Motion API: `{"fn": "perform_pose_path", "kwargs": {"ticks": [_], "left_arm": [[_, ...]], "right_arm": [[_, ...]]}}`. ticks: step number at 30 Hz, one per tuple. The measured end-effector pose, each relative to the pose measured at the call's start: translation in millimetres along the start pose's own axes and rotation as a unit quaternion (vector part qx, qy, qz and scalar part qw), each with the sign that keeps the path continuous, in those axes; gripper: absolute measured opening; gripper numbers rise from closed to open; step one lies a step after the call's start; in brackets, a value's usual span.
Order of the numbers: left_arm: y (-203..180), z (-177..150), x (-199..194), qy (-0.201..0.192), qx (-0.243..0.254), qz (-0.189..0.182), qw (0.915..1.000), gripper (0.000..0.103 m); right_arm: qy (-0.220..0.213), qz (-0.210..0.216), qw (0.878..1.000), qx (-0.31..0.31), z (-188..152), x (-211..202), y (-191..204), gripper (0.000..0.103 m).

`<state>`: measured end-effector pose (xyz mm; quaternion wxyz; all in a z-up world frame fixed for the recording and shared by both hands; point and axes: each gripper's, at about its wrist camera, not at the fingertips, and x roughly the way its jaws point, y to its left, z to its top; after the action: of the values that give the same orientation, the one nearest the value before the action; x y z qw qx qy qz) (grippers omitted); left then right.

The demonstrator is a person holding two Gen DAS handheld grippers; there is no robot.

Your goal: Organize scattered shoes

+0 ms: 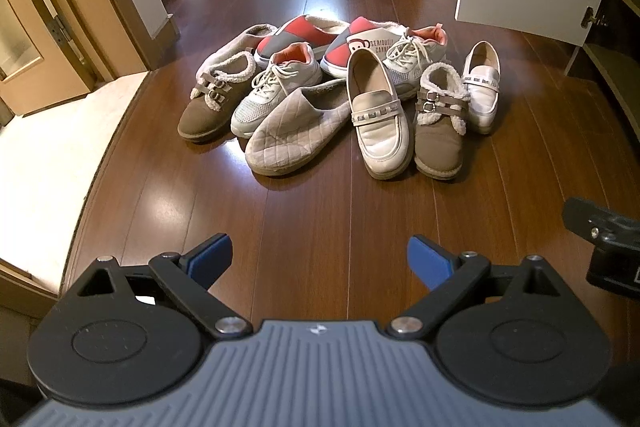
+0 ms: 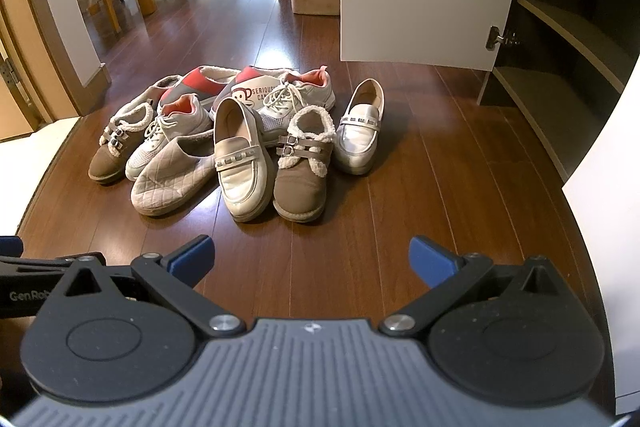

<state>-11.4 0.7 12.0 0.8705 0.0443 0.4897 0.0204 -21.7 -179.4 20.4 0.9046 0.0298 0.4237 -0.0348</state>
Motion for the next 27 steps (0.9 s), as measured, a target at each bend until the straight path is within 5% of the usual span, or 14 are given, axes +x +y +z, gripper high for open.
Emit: {"fn": "perform_pose_path", "kwargs": {"ticks": [9, 16, 27], "left_arm": [[9, 8, -20, -0.025, -0.013, 0.006, 0.9996, 0.097], [32, 20, -72, -0.08, -0.045, 0.017, 0.9957, 0.097], [62, -2, -135, -0.077, -0.072, 0.013, 0.9943, 0.098]], "right_arm": [[-0.001, -0.001, 1.0, -0.018, -1, -2, 5, 0.102], [-0.038, 0.053, 0.998, -0.02, 8, -35, 2, 0.102], [-0.036, 0.112, 0.992, 0.042, -13, -63, -31, 0.102]]}}
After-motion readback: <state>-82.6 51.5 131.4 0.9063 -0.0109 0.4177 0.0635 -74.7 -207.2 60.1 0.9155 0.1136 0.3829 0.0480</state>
